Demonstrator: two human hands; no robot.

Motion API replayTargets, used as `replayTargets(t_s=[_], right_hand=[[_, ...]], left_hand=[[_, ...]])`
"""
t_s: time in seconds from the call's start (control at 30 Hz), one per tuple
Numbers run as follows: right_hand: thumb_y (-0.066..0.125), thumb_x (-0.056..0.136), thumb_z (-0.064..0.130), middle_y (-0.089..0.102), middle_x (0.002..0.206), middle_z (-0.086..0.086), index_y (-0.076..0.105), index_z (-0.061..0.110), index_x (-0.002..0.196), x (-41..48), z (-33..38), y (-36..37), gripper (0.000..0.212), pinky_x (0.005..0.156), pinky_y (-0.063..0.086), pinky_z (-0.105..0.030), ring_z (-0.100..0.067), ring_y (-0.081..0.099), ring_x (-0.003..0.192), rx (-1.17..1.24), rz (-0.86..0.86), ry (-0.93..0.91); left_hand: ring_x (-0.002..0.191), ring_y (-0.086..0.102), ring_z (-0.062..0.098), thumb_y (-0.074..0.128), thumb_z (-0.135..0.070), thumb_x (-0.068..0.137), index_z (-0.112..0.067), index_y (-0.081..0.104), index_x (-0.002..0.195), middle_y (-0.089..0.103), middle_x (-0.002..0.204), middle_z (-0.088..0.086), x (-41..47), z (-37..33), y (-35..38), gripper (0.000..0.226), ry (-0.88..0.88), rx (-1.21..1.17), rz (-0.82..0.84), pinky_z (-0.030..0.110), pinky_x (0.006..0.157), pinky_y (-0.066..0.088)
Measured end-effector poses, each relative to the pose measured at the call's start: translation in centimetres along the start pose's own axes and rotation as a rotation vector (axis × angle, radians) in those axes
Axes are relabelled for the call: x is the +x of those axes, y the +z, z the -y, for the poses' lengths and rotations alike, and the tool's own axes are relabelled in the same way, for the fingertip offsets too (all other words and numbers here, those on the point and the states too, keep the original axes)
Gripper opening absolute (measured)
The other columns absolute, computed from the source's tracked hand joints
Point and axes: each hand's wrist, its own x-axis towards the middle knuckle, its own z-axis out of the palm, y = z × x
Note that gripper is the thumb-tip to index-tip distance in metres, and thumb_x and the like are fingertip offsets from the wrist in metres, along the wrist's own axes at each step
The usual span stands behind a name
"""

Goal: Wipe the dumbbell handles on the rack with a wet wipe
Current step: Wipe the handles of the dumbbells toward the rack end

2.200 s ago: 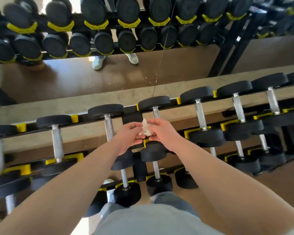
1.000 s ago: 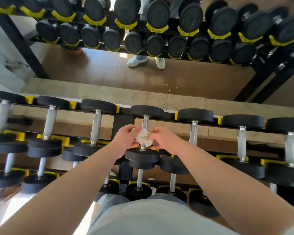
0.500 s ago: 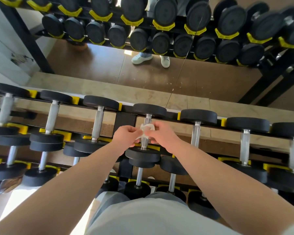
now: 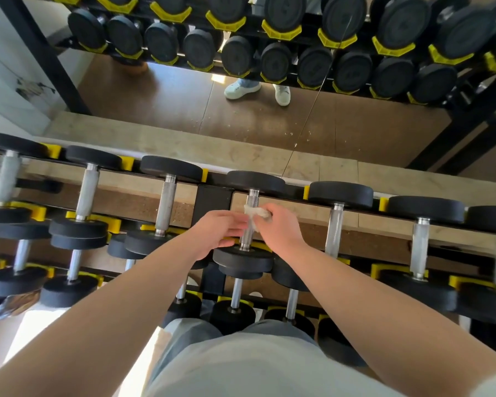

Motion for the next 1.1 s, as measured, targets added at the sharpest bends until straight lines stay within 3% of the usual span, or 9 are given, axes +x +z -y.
replayTargets(t_s=[0.17, 0.33, 0.4, 0.57, 0.67, 0.77, 0.93, 1.0, 1.1], right_hand=[[0.056, 0.103, 0.021, 0.068, 0.108, 0.0, 0.067, 0.018, 0.126, 1.8, -1.4, -0.2, 0.025, 0.069, 0.047, -0.023, -0.012, 0.061, 0.089, 0.083, -0.142, 0.276], [0.055, 0.102, 0.023, 0.067, 0.098, -0.01, 0.071, 0.01, 0.105, 2.6, -1.0, 1.3, 0.021, 0.07, 0.049, -0.031, -0.026, 0.065, 0.091, -0.388, 0.502, 0.257], [0.056, 0.1, 0.022, 0.066, 0.091, -0.01, 0.07, 0.008, 0.096, 3.2, -1.2, 1.8, 0.02, 0.067, 0.048, -0.032, -0.026, 0.064, 0.086, -0.422, 0.572, 0.295], [0.062, 0.096, 0.011, 0.075, 0.1, -0.012, 0.071, 0.008, 0.108, 6.3, -2.0, 2.1, 0.015, 0.079, 0.063, -0.038, -0.024, 0.073, 0.092, 0.295, 0.263, 0.726], [0.062, 0.099, 0.011, 0.074, 0.106, -0.011, 0.07, 0.014, 0.109, 7.9, -1.6, 1.9, 0.014, 0.081, 0.063, -0.037, -0.025, 0.073, 0.097, 0.611, 0.08, 0.635], [0.057, 0.102, 0.013, 0.071, 0.102, -0.001, 0.071, 0.022, 0.102, 6.8, -1.4, 1.7, 0.017, 0.086, 0.059, -0.038, -0.019, 0.067, 0.093, 0.456, 0.105, 0.455], [0.055, 0.103, 0.022, 0.07, 0.1, -0.01, 0.072, 0.012, 0.101, 3.5, -2.3, 1.7, 0.019, 0.076, 0.052, -0.034, -0.022, 0.065, 0.088, -0.264, 0.583, 0.295], [0.058, 0.1, 0.018, 0.071, 0.1, -0.013, 0.073, 0.009, 0.099, 3.7, -2.4, 2.0, 0.017, 0.077, 0.054, -0.034, -0.025, 0.066, 0.092, -0.214, 0.573, 0.372], [0.062, 0.091, 0.006, 0.071, 0.11, -0.015, 0.074, 0.007, 0.101, 5.5, -2.6, 2.2, 0.016, 0.094, 0.058, -0.046, -0.032, 0.067, 0.104, 0.326, 0.294, 0.599]], left_hand=[[0.103, 0.069, 0.011, 0.057, -0.012, 0.103, -0.02, 0.063, 0.133, 0.072, 0.115, -0.002, 1.9, 1.3, -0.2, 0.032, -0.022, 0.065, -0.072, 0.028, 0.082, 0.055], [0.106, 0.067, 0.013, 0.058, -0.014, 0.102, -0.019, 0.054, 0.145, 0.068, 0.126, 0.003, 3.2, 1.4, 0.3, 0.043, -0.042, 0.144, -0.066, 0.023, 0.072, 0.053], [0.106, 0.067, 0.013, 0.057, -0.014, 0.103, -0.018, 0.056, 0.143, 0.068, 0.125, 0.002, 3.5, 1.2, 0.4, 0.041, -0.052, 0.194, -0.051, 0.021, 0.069, 0.052], [0.101, 0.067, 0.009, 0.054, -0.014, 0.104, -0.017, 0.06, 0.139, 0.069, 0.119, -0.001, 4.3, 1.3, 0.0, 0.035, -0.077, 0.23, -0.005, 0.021, 0.07, 0.053], [0.105, 0.07, 0.013, 0.054, -0.013, 0.104, -0.016, 0.061, 0.136, 0.072, 0.118, 0.001, 4.7, 1.4, -0.4, 0.033, -0.1, 0.204, 0.022, 0.027, 0.081, 0.058], [0.106, 0.07, 0.015, 0.052, -0.012, 0.105, -0.015, 0.061, 0.134, 0.073, 0.118, 0.004, 5.0, 1.2, -0.5, 0.031, -0.115, 0.177, 0.027, 0.027, 0.076, 0.057], [0.105, 0.071, 0.018, 0.052, -0.015, 0.105, -0.016, 0.056, 0.142, 0.071, 0.121, 0.006, 5.4, 1.1, -0.3, 0.037, -0.134, 0.173, 0.032, 0.03, 0.08, 0.059], [0.105, 0.071, 0.017, 0.055, -0.017, 0.104, -0.017, 0.054, 0.144, 0.069, 0.124, 0.005, 5.6, 1.2, -0.1, 0.04, -0.132, 0.182, 0.034, 0.03, 0.08, 0.059], [0.111, 0.068, 0.02, 0.058, -0.02, 0.103, -0.022, 0.053, 0.145, 0.066, 0.129, 0.005, 5.7, 1.2, 0.1, 0.043, -0.121, 0.178, 0.028, 0.033, 0.085, 0.06]])
